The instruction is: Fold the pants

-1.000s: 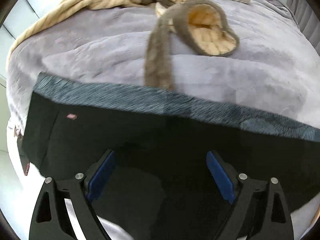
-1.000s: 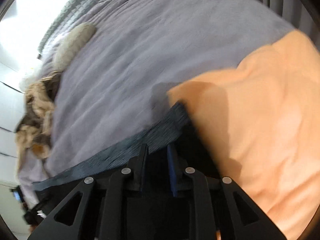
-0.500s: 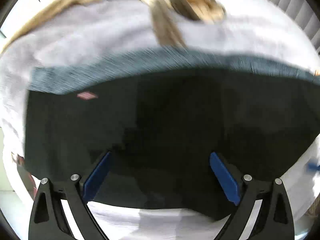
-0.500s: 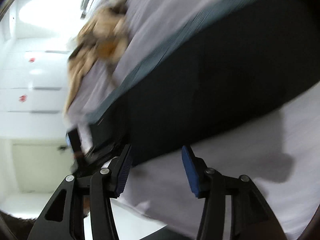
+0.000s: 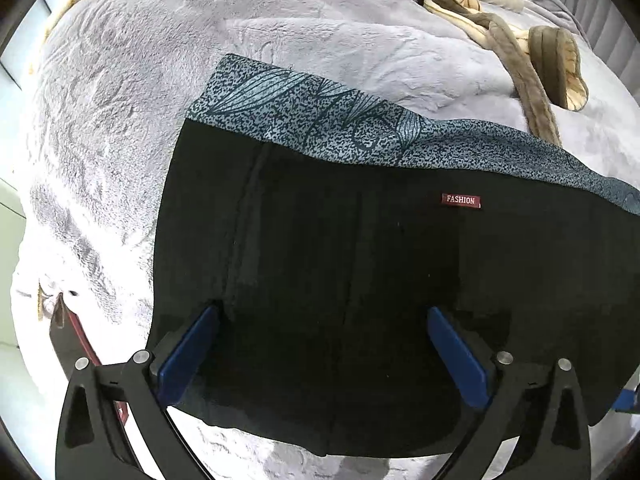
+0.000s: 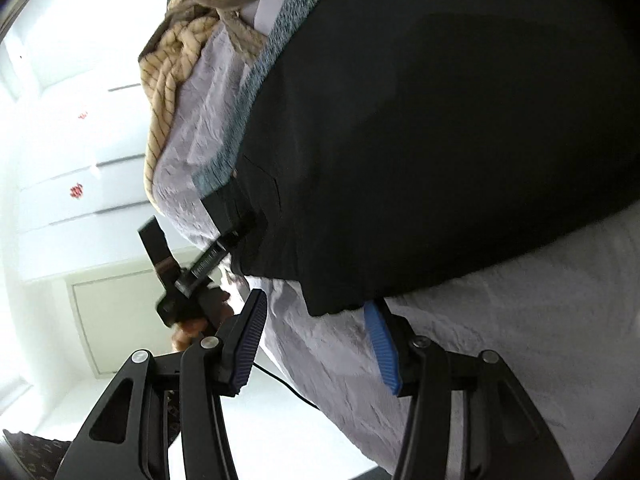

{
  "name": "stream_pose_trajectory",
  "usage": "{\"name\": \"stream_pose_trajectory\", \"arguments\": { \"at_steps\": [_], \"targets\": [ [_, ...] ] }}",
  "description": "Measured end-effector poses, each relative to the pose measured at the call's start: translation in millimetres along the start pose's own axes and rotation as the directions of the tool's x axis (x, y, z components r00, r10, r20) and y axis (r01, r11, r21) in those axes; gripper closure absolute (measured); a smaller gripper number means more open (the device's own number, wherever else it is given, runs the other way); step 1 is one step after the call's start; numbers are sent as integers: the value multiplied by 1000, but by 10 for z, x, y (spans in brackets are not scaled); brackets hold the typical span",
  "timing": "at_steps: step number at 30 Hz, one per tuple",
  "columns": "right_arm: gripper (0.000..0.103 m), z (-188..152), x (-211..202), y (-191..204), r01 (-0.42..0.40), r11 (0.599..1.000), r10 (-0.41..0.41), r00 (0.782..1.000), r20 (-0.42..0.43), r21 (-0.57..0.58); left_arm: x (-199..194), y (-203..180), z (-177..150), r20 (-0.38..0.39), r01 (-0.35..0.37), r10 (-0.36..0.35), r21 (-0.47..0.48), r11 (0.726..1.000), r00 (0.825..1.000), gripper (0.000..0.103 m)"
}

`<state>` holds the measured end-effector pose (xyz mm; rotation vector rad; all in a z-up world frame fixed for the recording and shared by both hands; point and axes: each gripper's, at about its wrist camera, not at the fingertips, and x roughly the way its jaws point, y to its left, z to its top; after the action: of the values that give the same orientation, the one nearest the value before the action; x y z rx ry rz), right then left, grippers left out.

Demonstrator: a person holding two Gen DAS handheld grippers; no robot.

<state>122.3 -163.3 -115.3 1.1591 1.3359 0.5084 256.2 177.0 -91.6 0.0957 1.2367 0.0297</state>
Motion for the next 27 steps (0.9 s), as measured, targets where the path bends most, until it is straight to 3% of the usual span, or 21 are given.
{"name": "stream_pose_trajectory", "arguments": {
  "at_steps": [2,4,5,6,8,10,13,17,20,24,25,27],
  "targets": [
    [48,72,33,-6,-30,999,29,999,15,32,-8,42,-50,4,9,-9,1,1000,1000,0],
    [57,138,68,-26,-4,998,3,1000,21,67,-26,49,-67,6,12,-12,5,1000,1000,0],
    [82,163,71,-34,33,996,-35,999,25,83,26,126,-58,5,15,-15,4,1000,1000,0],
    [90,166,49,-8,49,995,-52,998,29,83,19,136,-136,3,16,-16,5,1000,1000,0],
    [94,103,-64,161,37,999,-37,997,65,7,-51,220,-171,3,20,-20,16,1000,1000,0],
    [94,19,-135,272,70,996,-66,994,81,-53,51,224,-101,14,29,-30,31,999,999,0],
    [94,-39,-40,105,225,972,-221,973,67,-65,55,203,-140,16,23,-24,43,999,1000,0],
    [93,-91,-110,46,269,961,-268,963,26,-62,-32,158,-176,-3,-17,18,42,999,1000,0],
    [89,-150,-316,187,352,926,-357,934,-11,-136,-233,10,-278,-11,-1,1,50,999,1000,0],
    [83,-90,-700,560,454,847,-433,891,139,-275,-488,-432,-443,5,113,-114,88,990,993,0],
    [83,-18,-760,655,507,809,-469,862,193,-299,-516,-565,-474,3,143,-144,94,985,990,0],
    [83,114,-779,720,552,771,-498,833,240,-317,-507,-873,-533,-12,204,-204,106,973,979,0]
  ]
}}
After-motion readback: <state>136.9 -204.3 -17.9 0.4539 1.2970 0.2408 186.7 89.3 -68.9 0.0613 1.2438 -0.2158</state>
